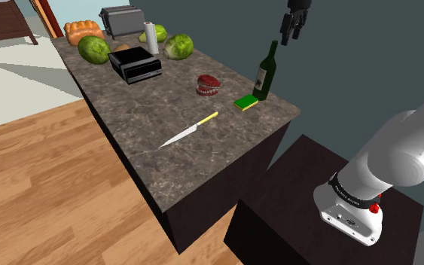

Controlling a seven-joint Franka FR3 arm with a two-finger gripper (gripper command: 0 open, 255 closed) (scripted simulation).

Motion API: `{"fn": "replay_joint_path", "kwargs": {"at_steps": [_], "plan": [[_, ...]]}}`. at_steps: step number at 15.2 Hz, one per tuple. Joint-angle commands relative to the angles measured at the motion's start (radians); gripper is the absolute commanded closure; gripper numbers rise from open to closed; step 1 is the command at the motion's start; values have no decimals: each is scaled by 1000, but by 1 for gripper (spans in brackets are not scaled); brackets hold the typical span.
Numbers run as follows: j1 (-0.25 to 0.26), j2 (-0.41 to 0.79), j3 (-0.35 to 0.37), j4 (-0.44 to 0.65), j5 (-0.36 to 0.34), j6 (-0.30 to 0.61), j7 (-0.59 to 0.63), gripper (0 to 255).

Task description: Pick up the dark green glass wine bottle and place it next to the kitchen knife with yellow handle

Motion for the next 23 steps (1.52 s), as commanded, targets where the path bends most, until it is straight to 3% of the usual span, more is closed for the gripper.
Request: {"fn": "replay_joint_path", "kwargs": {"at_steps": [1, 8, 14, 23], "plan": [[-11, 77, -24, 59, 18, 13, -41, 0], [-76, 376, -77, 342, 116, -3, -172, 0], [-185, 672, -79, 699, 213, -92, -256, 0], [-173, 652, -77, 565, 207, 22, -257, 0]]}}
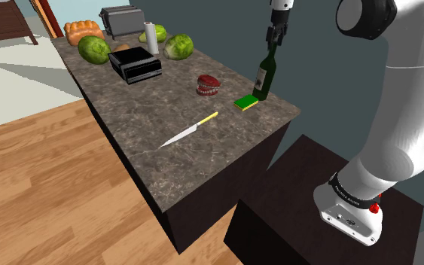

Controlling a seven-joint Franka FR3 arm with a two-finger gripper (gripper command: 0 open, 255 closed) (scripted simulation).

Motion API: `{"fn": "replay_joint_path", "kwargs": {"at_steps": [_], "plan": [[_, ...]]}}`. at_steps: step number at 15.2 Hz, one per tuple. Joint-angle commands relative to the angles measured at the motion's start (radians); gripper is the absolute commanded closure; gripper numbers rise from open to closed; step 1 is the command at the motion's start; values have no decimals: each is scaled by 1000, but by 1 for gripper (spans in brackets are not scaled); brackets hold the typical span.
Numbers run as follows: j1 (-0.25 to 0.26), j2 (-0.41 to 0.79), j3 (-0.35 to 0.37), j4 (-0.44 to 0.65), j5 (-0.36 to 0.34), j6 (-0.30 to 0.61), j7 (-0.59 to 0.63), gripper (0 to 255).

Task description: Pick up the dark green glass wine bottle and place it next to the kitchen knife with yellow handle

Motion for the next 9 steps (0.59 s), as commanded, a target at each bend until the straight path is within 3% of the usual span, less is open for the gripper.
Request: {"fn": "replay_joint_path", "kwargs": {"at_steps": [1, 7, 8, 9], "plan": [[1, -3, 0, -16, -1, 14, -1, 0], [1, -2, 0, -15, -1, 13, -1, 0], [1, -2, 0, -15, -1, 13, -1, 255], [1, -2, 0, -15, -1, 13, -1, 255]]}}
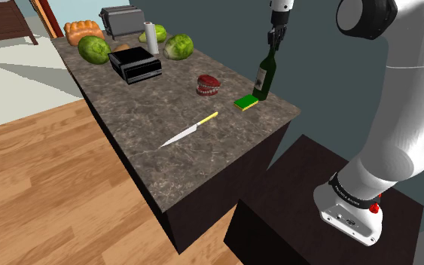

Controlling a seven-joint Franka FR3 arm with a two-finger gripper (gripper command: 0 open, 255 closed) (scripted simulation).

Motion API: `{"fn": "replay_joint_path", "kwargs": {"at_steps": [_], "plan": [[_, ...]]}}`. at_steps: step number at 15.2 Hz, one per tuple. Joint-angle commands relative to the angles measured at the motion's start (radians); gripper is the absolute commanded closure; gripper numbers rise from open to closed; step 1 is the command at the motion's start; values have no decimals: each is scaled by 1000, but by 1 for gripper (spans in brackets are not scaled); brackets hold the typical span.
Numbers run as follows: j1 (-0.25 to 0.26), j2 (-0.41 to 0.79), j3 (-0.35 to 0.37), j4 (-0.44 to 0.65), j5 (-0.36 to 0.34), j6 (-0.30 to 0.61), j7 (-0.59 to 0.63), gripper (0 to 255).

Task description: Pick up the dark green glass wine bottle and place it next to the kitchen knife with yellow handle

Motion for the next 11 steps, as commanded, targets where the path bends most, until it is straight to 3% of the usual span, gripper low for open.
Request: {"fn": "replay_joint_path", "kwargs": {"at_steps": [1, 8, 11], "plan": [[0, 0, 0, 0, 0, 0, 0, 255], [0, 0, 0, -1, 0, 0, 0, 255], [-4, 0, -1, 39, -1, -40, -1, 255]]}}
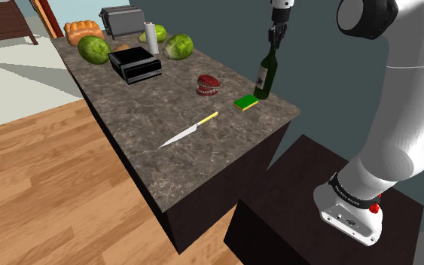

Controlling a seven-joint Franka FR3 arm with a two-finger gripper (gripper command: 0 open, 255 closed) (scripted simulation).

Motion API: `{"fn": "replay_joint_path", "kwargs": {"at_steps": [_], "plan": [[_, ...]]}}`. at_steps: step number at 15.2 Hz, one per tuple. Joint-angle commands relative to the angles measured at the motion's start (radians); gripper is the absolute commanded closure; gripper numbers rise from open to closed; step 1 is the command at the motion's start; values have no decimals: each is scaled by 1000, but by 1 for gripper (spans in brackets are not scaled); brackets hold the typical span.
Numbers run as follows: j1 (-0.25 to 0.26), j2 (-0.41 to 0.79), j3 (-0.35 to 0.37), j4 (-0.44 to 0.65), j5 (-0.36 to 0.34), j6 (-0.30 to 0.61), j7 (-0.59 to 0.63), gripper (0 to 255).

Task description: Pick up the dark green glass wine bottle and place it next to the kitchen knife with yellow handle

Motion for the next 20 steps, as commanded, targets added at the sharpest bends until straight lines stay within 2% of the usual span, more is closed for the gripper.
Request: {"fn": "replay_joint_path", "kwargs": {"at_steps": [1, 12, 20], "plan": [[-4, 3, -1, 30, 1, -26, -1, 255], [-30, 32, -2, 226, 9, -192, -7, 255], [-73, 102, 3, 454, 31, -348, -12, 255]]}}
